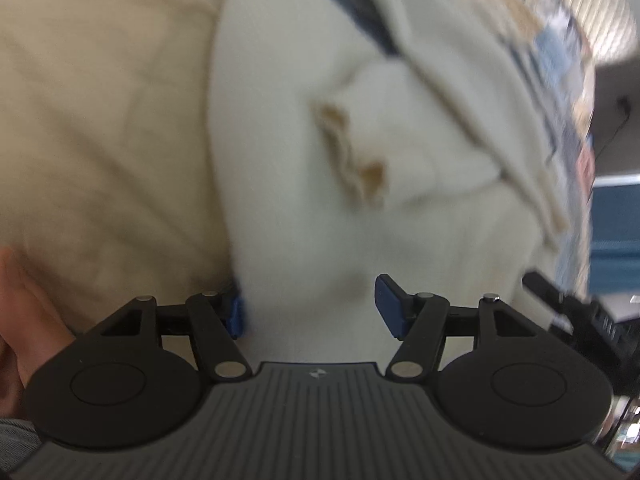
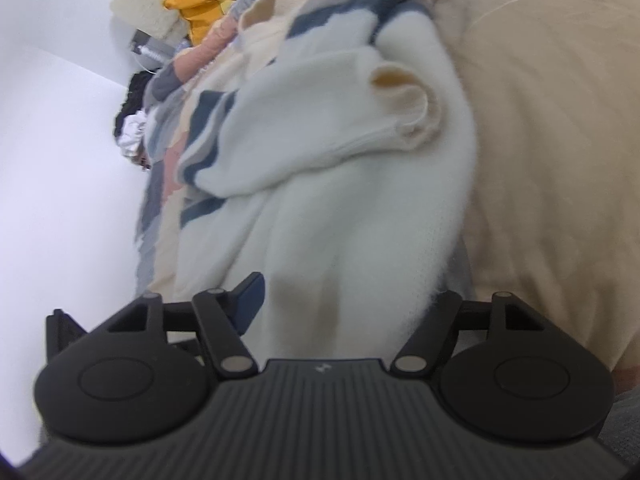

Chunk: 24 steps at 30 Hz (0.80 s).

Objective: Fold large clothes

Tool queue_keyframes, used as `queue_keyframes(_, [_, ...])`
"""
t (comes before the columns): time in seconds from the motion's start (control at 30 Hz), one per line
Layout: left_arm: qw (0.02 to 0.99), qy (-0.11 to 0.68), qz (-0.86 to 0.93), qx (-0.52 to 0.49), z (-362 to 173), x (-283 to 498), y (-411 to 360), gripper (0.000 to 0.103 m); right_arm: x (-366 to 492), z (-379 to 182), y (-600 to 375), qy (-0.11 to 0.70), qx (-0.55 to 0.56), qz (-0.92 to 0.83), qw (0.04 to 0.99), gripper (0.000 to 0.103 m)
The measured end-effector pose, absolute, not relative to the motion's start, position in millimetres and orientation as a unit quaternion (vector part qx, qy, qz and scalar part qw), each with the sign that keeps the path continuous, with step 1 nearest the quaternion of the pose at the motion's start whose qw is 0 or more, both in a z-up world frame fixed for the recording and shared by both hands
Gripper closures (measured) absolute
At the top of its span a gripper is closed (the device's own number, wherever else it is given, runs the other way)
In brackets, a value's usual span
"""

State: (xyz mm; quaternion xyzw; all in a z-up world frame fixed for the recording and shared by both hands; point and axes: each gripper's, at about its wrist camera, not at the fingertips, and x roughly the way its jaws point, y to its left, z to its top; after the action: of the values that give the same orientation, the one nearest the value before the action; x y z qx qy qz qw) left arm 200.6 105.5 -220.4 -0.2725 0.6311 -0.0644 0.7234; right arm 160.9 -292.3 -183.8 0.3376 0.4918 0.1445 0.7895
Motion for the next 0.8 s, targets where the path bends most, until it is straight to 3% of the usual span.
queue_keyframes(0.1, [0.738,0.626,-0.049,-0.249,-217,201,98,0.044,168,-190,-291,0.520,0.325,0.116,0.781,0.054])
queue_keyframes(0.13, [0.745,0.620,-0.046,-0.242,-214,200,96,0.051,168,-191,-291,0.525,0.318,0.107,0.782,0.064])
queue_keyframes(0.23, [0.762,0.592,-0.044,-0.258,-203,197,103,0.079,163,-187,-291,0.513,0.306,0.099,0.796,0.077])
queue_keyframes(0.27, [0.765,0.581,-0.045,-0.273,-199,194,108,0.083,159,-184,-292,0.502,0.307,0.104,0.802,0.077])
queue_keyframes(0.47, [0.810,0.498,-0.075,-0.301,-144,177,128,0.088,149,-156,-312,0.421,0.362,0.152,0.817,0.083])
queue_keyframes(0.8, [0.851,0.371,-0.140,-0.344,-12,122,166,0.089,121,-54,-328,0.309,0.379,0.243,0.838,0.085])
